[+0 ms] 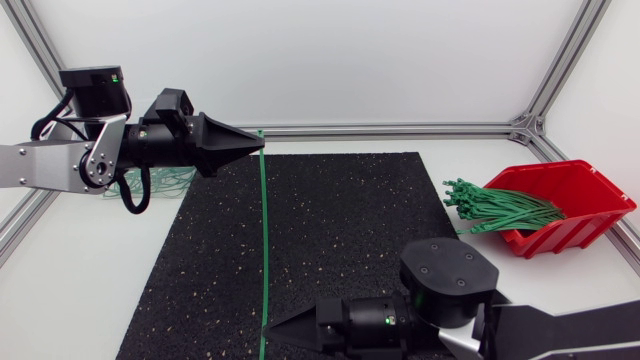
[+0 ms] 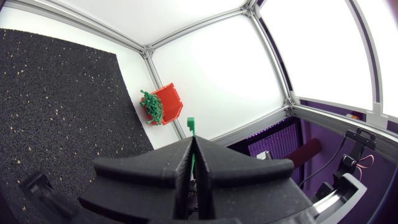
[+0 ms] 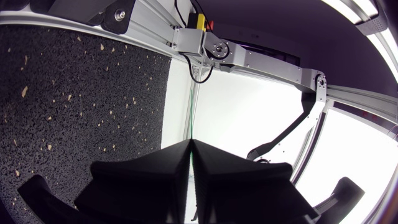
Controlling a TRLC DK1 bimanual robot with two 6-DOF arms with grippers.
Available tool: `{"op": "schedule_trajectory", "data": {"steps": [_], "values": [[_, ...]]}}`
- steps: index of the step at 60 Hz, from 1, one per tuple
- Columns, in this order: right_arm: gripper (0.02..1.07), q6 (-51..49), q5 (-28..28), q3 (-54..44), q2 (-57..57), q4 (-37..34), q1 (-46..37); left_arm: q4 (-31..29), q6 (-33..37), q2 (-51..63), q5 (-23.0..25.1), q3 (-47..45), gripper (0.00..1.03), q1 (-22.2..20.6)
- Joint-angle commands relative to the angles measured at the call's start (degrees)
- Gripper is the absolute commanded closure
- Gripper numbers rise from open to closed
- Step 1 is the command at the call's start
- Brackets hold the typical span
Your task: Take a green cable tie from the red box, thread the tail through the head to close it, then place it in the transparent bin on the left.
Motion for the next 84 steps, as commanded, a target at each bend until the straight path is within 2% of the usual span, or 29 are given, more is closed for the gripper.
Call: {"op": "schedule_trajectory", "data": {"steps": [1,10,18,28,39,55,58,59,72,79,84], "values": [[1.01,-1.08,-1.1,0.3,1.26,-0.17,-0.8,1.55,-1.2,0.14,0.9,-1.24,1.0,-0.18],[1.01,2.08,-1.81,-0.58,0.3,-0.61,-1.51,2.08,-1.2,-0.13,0.9,-2.03,1.0,-0.01],[1.01,11.66,-2.33,-0.66,-1.81,-0.26,-1.77,1.99,-1.2,-1.45,0.9,-2.82,1.0,-0.45],[1.01,35.21,-5.06,0.39,-4.71,-1.05,-4.32,2.17,-0.14,-3.38,0.9,-4.58,1.0,-0.71],[1.01,37.85,-2.95,-1.1,-4.1,-3.51,-3.18,2.61,1.35,-6.72,0.81,-7.31,1.0,-1.41],[1.01,44.88,-4.0,-2.6,-3.31,-3.77,-1.68,2.7,1.53,-8.21,0.55,-8.8,1.0,-2.29],[1.01,55.87,-5.5,-2.42,-4.27,-1.84,-0.98,2.61,1.62,-8.48,0.46,-9.06,1.0,-2.47],[1.01,58.33,-7.7,-2.42,-4.36,-0.79,-1.59,2.61,1.62,-8.65,0.46,-9.15,1.0,-2.47],[1.01,72.13,-10.42,-1.81,-8.58,-1.75,-1.42,2.7,2.14,-11.11,0.2,-11.0,1.0,-2.73],[1.01,78.63,-15.17,0.48,-10.69,-10.28,-1.42,3.05,2.41,-12.52,-0.16,-11.96,1.0,-3.26],[1.01,83.99,-21.76,5.14,-12.27,-25.22,-2.56,3.22,2.67,-13.84,-0.95,-12.75,1.0,-3.87]]}}
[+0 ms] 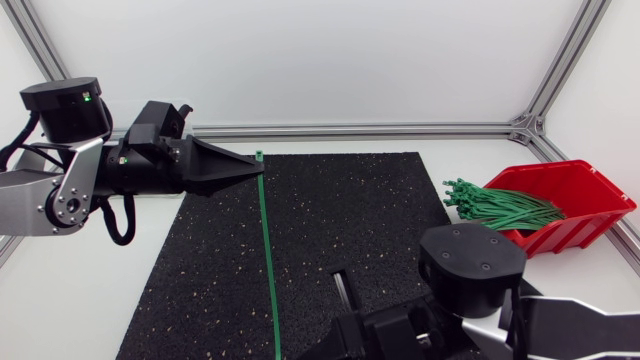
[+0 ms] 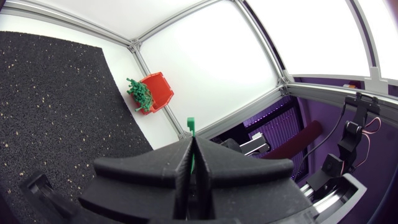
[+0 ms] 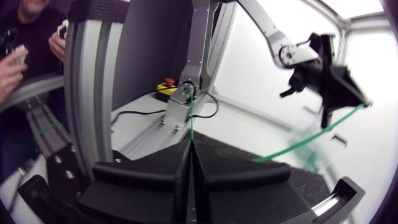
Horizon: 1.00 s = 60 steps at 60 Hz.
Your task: Take a green cable tie from the red box, thread the tail through the head to close it, then place it in the transparent bin on the left.
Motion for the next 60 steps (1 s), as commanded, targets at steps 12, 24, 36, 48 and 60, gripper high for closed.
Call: {"op": "schedule_trajectory", "data": {"steps": [12,24,36,48,60], "values": [[1.01,19.56,-17.31,15.69,-2.37,-37.92,-3.91,1.7,1.47,-4.3,-1.63,-3.41,1.0,-1.89],[1.01,33.19,-22.05,22.81,-4.04,-51.2,-4.97,3.1,1.91,-7.29,-3.92,-5.17,1.0,-3.65],[1.01,47.25,-23.9,26.15,-8.61,-50.76,-4.97,3.19,3.14,-12.3,-6.55,-7.63,1.0,-5.49],[1.01,57.0,-24.6,28.96,-9.49,-50.76,-6.46,3.19,4.37,-17.57,-10.68,-9.82,1.0,-7.08],[1.01,70.01,-23.02,34.32,-12.57,-53.3,-6.99,3.1,5.95,-19.68,-12.88,-10.18,1.0,-8.75]]}}
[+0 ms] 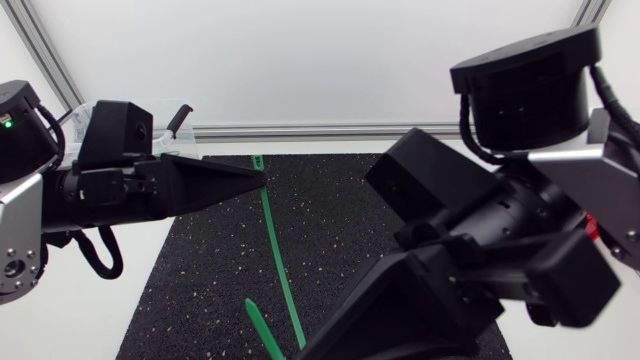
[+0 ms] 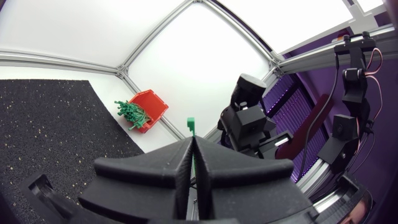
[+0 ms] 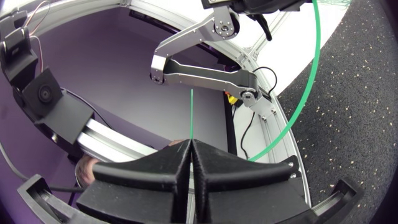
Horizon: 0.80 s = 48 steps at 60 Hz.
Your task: Take a green cable tie from the red box, thread the tail through the head to close it, then place it in the transparent bin on the left.
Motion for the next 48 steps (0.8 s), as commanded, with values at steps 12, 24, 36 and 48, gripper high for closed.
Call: {"op": "schedule_trajectory", "data": {"steps": [12,24,36,48], "values": [[1.01,19.39,1.75,7.7,-2.3,-1.59,-0.41,0.26,3.6,-5.74,-2.75,-1.78,1.0,-2.19],[1.01,25.98,3.16,11.75,-1.07,-3.88,-1.82,-0.18,4.13,-8.28,-4.42,-1.17,1.0,-3.16],[1.01,26.69,3.95,14.82,0.16,-9.33,-2.52,-0.53,4.31,-10.57,-7.06,-0.73,1.0,-5.01],[1.01,26.51,5.18,18.43,0.07,-14.51,-3.05,-1.76,6.15,-11.18,-9.25,0.68,1.0,-7.82]]}}
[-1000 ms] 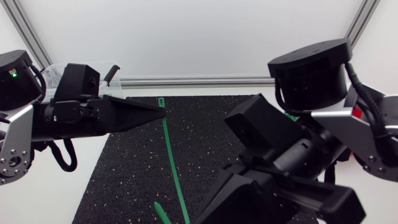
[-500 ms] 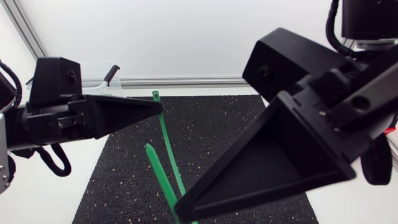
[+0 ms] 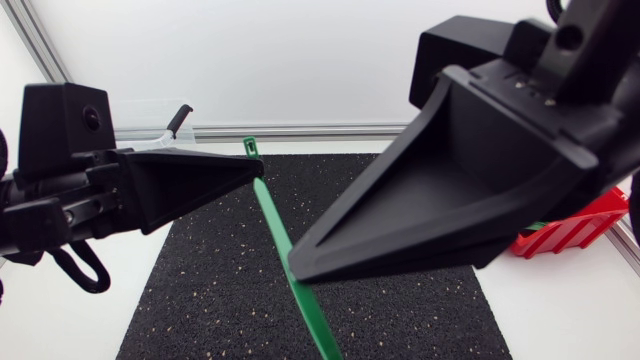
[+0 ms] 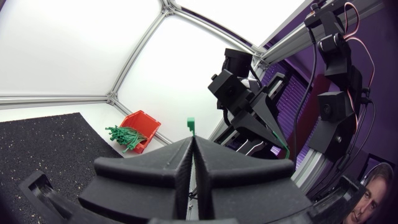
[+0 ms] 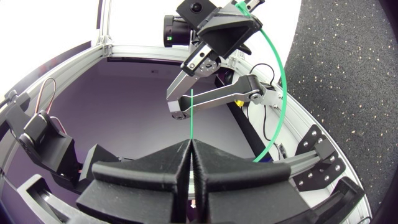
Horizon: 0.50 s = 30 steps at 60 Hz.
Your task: Take a green cable tie from the red box, thread the tail through the head to close it, then place it in the transparent bin on the left.
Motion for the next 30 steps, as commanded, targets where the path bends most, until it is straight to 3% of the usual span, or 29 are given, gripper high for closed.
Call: {"op": "schedule_trajectory", "data": {"steps": [1,19,30], "values": [[1.01,1.51,0.46,2.54,0.66,-1.34,-0.25,-0.28,1.76,-0.76,-0.55,1.33,1.0,-1.15],[1.01,1.24,0.46,4.47,2.42,-0.1,-0.86,-1.07,5.8,3.81,-2.31,4.15,1.0,-4.14],[1.01,2.21,2.13,4.91,2.95,-3.88,-3.06,-1.51,9.93,5.66,-7.41,4.76,1.0,-7.13]]}}
